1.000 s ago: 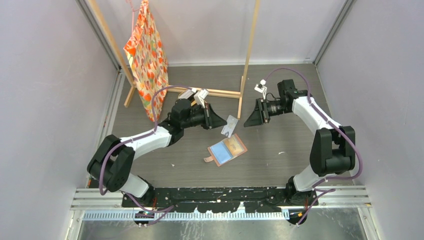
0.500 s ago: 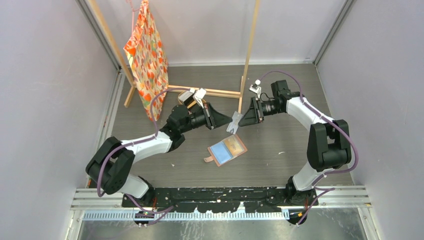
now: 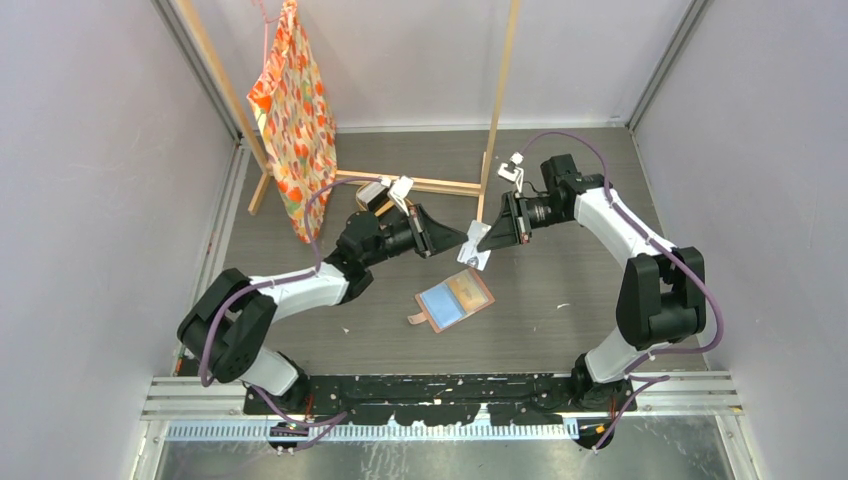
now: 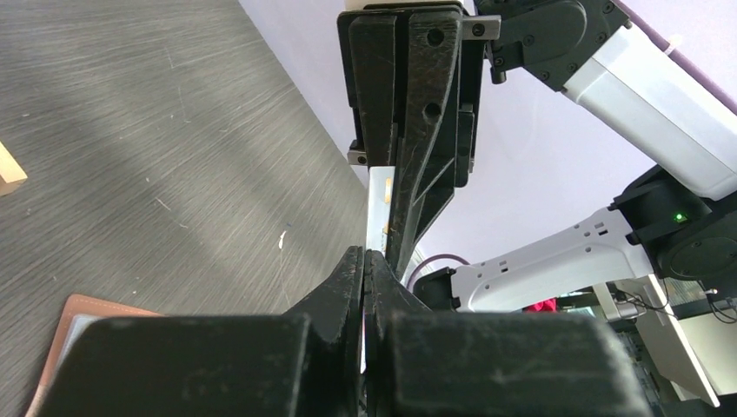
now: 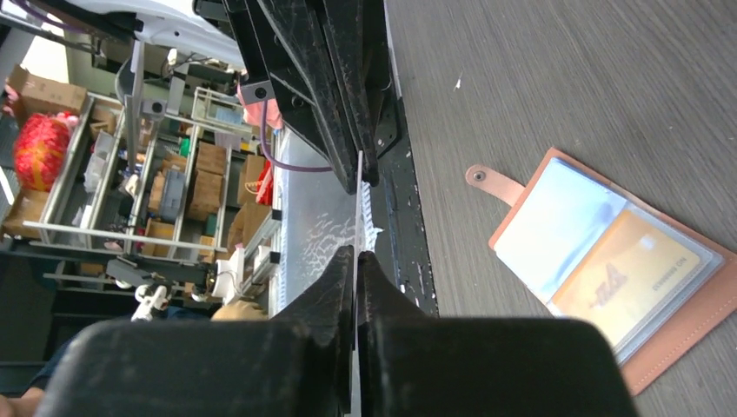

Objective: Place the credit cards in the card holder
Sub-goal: Pick up the credit card from the storage box, then insert the credit card at the center of the board.

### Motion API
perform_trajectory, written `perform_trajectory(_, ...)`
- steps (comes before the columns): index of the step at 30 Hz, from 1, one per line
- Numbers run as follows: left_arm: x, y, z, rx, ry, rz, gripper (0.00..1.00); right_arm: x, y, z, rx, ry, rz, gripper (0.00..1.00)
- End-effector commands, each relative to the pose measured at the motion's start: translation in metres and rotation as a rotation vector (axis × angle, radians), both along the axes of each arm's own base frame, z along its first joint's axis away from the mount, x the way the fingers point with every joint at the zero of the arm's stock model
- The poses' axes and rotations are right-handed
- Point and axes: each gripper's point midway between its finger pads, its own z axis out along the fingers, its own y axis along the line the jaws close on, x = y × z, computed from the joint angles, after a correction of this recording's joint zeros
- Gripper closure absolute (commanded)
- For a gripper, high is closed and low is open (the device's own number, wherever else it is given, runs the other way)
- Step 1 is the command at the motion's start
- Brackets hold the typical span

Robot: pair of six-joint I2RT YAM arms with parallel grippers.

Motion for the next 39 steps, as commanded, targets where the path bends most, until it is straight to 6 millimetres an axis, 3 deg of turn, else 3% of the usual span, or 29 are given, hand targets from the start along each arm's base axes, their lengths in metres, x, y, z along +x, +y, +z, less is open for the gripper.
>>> perform_trajectory(1, 0.0, 0.0, 0.01, -0.031, -0.048, 0.011, 1.0, -0.006, 0.0, 0.011, 0.018, -0.046, 0.024, 0.99)
perform_trajectory(2, 0.0, 0.001, 0.01, -0.023, -0.051, 0.01, 0.95, -0.005, 0.0, 0.01, 0.009, -0.052, 0.021, 0.99)
perform_trajectory(6, -0.004, 0.018, 0.006, 0.035, -0.058, 0.018, 0.39, -0.003, -0.003, 0.002, -0.044, -0.07, 0.008, 0.99)
perform_trajectory(8, -0.011, 0.031, 0.002, 0.061, -0.075, 0.017, 0.17, -0.005, -0.006, -0.001, -0.071, -0.116, 0.011, 0.99)
perform_trajectory(11, -0.032, 0.041, 0.003, 0.103, -0.128, -0.056, 0.01, -0.012, -0.008, -0.005, -0.097, -0.164, 0.042, 0.99)
perform_trajectory(16, -0.057, 0.043, -0.008, 0.169, -0.134, -0.191, 0.0, -0.03, 0.002, -0.017, -0.157, -0.217, 0.148, 0.99)
perform_trajectory(24, -0.06, 0.032, -0.022, 0.178, -0.121, -0.238, 0.05, -0.044, 0.009, -0.025, -0.167, -0.222, 0.245, 0.99)
perform_trajectory(33, -0.061, 0.009, -0.026, 0.109, -0.087, -0.299, 0.36, -0.045, 0.011, -0.03, -0.175, -0.212, 0.268, 0.98)
perform_trajectory(39, -0.061, -0.003, -0.026, 0.064, -0.066, -0.326, 0.45, -0.045, 0.011, -0.032, -0.178, -0.209, 0.274, 0.97)
